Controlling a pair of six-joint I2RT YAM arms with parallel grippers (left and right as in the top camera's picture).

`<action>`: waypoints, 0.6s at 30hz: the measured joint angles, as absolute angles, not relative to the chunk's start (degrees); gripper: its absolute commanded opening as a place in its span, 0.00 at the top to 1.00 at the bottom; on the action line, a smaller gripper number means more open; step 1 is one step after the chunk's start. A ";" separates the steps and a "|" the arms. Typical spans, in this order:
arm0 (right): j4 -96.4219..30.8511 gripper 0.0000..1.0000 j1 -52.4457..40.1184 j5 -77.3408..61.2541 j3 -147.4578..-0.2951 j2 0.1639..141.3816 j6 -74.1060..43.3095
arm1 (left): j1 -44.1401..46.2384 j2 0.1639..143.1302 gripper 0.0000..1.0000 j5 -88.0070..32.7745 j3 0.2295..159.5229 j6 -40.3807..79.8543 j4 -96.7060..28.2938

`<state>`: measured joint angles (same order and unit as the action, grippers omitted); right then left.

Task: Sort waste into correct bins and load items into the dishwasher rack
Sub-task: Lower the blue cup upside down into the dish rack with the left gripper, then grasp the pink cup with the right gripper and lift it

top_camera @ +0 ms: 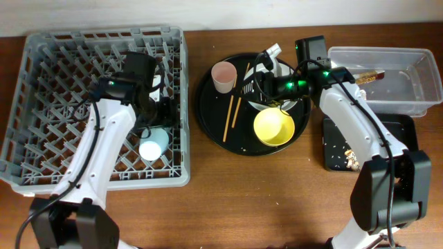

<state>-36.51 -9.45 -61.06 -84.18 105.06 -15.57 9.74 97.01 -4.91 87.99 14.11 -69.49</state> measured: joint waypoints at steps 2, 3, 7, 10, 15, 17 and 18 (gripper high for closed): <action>-36.86 0.17 -9.45 -60.93 -84.18 105.06 -14.87 | 9.74 97.03 0.27 -4.43 94.70 14.76 -82.52; -36.77 0.17 -9.45 -60.86 -84.18 105.06 -14.74 | 9.74 96.09 0.26 -4.19 96.64 15.20 -86.26; -36.84 0.17 -9.45 -60.86 -84.18 105.06 -14.55 | 9.74 94.30 0.27 -4.03 93.58 15.86 -86.41; -36.84 0.17 -9.45 -60.86 -84.18 105.06 -14.52 | 9.74 94.41 0.27 -4.43 85.54 16.08 -80.64; -36.86 0.17 -9.45 -60.86 -84.18 105.06 -14.55 | 9.74 94.39 0.27 -4.49 80.49 16.08 -73.14; -36.80 0.17 -9.45 -60.86 -84.18 105.06 -14.55 | 9.74 94.39 0.27 -4.49 79.75 16.08 -70.13; -36.84 0.17 -9.45 -60.86 -84.18 105.06 -14.55 | 9.74 94.39 0.27 -4.49 79.70 16.08 -69.21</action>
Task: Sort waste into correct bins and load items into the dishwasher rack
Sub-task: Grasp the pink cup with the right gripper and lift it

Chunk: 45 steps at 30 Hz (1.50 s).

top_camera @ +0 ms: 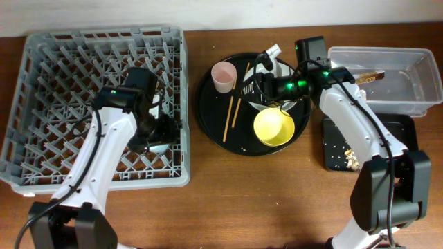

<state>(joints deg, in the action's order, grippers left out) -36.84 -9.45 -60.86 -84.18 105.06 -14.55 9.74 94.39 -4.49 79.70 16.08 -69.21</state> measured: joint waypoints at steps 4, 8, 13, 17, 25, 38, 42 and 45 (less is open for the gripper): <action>-36.86 0.17 -9.45 -60.86 -84.18 105.06 -14.55 | 9.74 94.39 0.27 -6.46 79.68 16.08 -64.45; -36.80 0.34 -9.45 -58.24 -84.18 105.06 -14.61 | 9.74 94.39 0.27 -9.26 79.61 16.10 -58.65; -40.58 0.30 -9.98 -40.10 -90.72 105.16 -16.99 | 9.74 94.50 0.21 -9.89 89.23 16.08 -61.69; -44.62 0.31 -15.73 -17.30 -104.16 105.67 -18.02 | 9.74 94.48 0.18 -6.39 94.52 16.08 -62.78; -41.06 0.35 -20.88 -5.13 -109.62 123.85 -21.93 | 9.74 94.50 0.18 2.46 94.52 16.08 -63.86; -38.98 0.96 -21.21 -6.35 -109.62 130.08 -23.57 | 9.74 94.50 0.17 3.29 94.52 16.08 -65.56; -45.36 0.96 -19.46 -16.78 -110.28 129.64 -23.35 | 9.74 94.50 0.01 1.17 94.52 16.14 -65.56; -47.79 0.96 -13.15 -36.91 -110.50 124.31 -19.97 | 9.74 94.50 0.01 -4.10 94.52 16.27 -65.36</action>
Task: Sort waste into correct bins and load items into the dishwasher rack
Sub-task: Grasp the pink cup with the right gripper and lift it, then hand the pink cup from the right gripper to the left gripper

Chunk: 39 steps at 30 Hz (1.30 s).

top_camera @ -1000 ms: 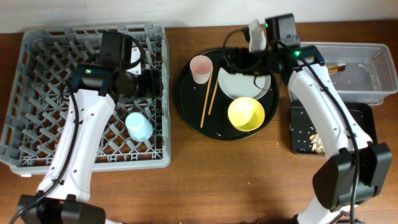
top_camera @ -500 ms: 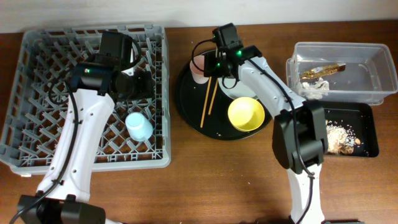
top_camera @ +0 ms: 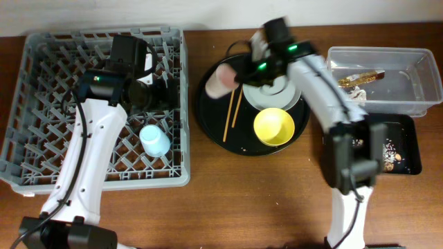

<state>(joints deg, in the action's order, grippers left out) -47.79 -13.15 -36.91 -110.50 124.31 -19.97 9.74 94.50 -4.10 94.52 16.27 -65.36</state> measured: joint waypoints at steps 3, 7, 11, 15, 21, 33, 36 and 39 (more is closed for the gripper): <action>-51.99 0.96 -6.59 -57.78 -112.40 117.58 -14.61 | 9.74 94.50 0.01 -15.27 94.52 15.35 -62.96; -56.77 0.96 -7.20 -71.59 -112.55 117.30 -6.83 | 7.79 94.89 0.01 -29.93 94.54 14.44 -60.53; -55.72 0.96 -8.88 -76.03 -112.55 117.30 -4.21 | 4.40 96.47 0.01 -46.70 94.52 13.37 -57.87; -55.33 0.96 -8.71 -78.19 -112.55 117.30 -3.92 | 3.25 96.66 0.01 -59.75 94.52 9.76 -57.87; -52.82 0.96 -8.62 -79.24 -112.53 117.34 -3.95 | 3.49 97.10 0.01 -68.12 94.54 8.08 -57.76; -46.89 0.96 -11.07 -78.56 -112.40 117.34 -6.76 | 3.57 97.10 0.01 -69.63 94.54 7.88 -56.38; -42.59 0.96 -13.98 -77.69 -112.38 117.34 -10.70 | 3.57 97.10 0.01 -69.93 94.54 7.88 -56.36; -41.91 0.96 -16.60 -76.42 -112.38 117.34 -13.13 | 3.55 97.10 0.02 -70.11 94.54 7.88 -56.38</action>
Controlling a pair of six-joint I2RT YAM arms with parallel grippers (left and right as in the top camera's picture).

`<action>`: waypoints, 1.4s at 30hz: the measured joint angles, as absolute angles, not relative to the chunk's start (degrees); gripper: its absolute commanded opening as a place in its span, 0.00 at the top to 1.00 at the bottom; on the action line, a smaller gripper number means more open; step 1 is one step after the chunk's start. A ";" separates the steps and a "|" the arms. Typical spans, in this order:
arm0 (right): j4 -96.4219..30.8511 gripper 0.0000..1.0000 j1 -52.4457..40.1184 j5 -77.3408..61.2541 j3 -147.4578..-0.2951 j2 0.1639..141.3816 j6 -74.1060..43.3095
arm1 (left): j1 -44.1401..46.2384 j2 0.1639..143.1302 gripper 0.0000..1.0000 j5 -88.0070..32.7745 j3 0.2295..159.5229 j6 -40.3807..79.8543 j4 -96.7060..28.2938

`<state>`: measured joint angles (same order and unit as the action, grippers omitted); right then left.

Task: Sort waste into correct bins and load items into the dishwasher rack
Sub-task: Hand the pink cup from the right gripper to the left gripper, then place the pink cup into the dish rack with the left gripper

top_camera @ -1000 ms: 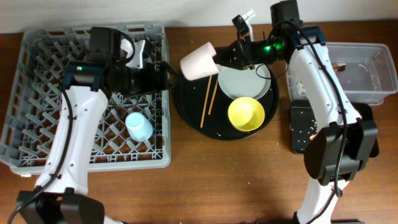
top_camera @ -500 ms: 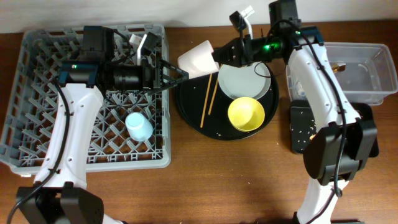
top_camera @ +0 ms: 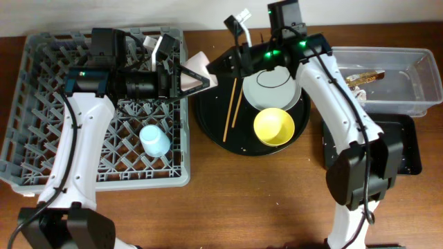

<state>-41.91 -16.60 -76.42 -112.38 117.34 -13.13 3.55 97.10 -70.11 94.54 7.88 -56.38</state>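
The pink cup point(top_camera: 198, 63) hangs tilted over the right edge of the grey dishwasher rack point(top_camera: 41, 104), off the black round tray point(top_camera: 208, 121). My right gripper point(top_camera: 232, 63) reaches in from the tray side and appears shut on the cup. From the rack side my left gripper point(top_camera: 205, 81) points right, its fingers just under the cup; their state does not show. A light blue cup point(top_camera: 154, 142) stands in the rack. On the tray lie a yellow bowl point(top_camera: 274, 126), a grey plate point(top_camera: 275, 88) and wooden chopsticks point(top_camera: 231, 107).
A clear plastic bin point(top_camera: 408, 86) at the far right holds a wrapper point(top_camera: 364, 76). In front of it sits a black flat bin point(top_camera: 408, 149) with crumbs. Both arms cross the gap between rack and tray.
The pink cup has left the tray's upper left and now hangs at the rack's right edge. My left gripper has moved from inside the rack to that edge, under the cup.
First my left gripper was on the blue cup in the rack and my right gripper hung over the plate. Then the left arm hid the cup. Later the blue cup stood free and my right gripper was at the pink cup, which now hangs between both grippers.
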 measured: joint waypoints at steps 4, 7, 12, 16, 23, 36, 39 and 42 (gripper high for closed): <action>-42.61 0.96 -17.47 -75.90 -112.38 117.38 -13.56 | 3.25 97.10 0.19 -70.15 94.54 7.79 -56.40; -44.73 0.96 -17.45 -74.94 -112.38 117.38 -13.69 | 3.25 97.10 0.32 -70.32 94.54 7.27 -56.51; -44.97 0.96 -17.41 -74.37 -112.38 117.38 -14.39 | 3.25 97.10 0.44 -70.37 94.54 6.85 -56.51; -45.69 0.96 -17.41 -73.38 -112.38 117.38 -14.55 | 3.42 97.10 0.15 -69.01 94.54 6.85 -56.12; -43.83 0.96 -17.26 -71.55 -112.38 117.38 -15.66 | 3.29 97.10 0.13 -65.25 94.52 15.75 -42.09; -33.78 0.47 -17.43 -70.94 -112.16 117.43 -24.75 | 3.09 97.10 0.40 -66.94 94.74 22.37 -40.97; -33.76 0.42 -17.56 -70.89 -112.16 117.43 -24.86 | 3.03 97.10 0.40 -65.87 94.74 22.37 -40.88; -33.78 0.35 -17.17 -70.70 -112.16 117.43 -24.86 | 1.80 97.10 0.40 -63.75 94.74 22.35 -40.97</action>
<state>-33.78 -17.17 -70.70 -112.16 117.43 -24.86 1.80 97.10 -63.75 94.74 22.35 -40.97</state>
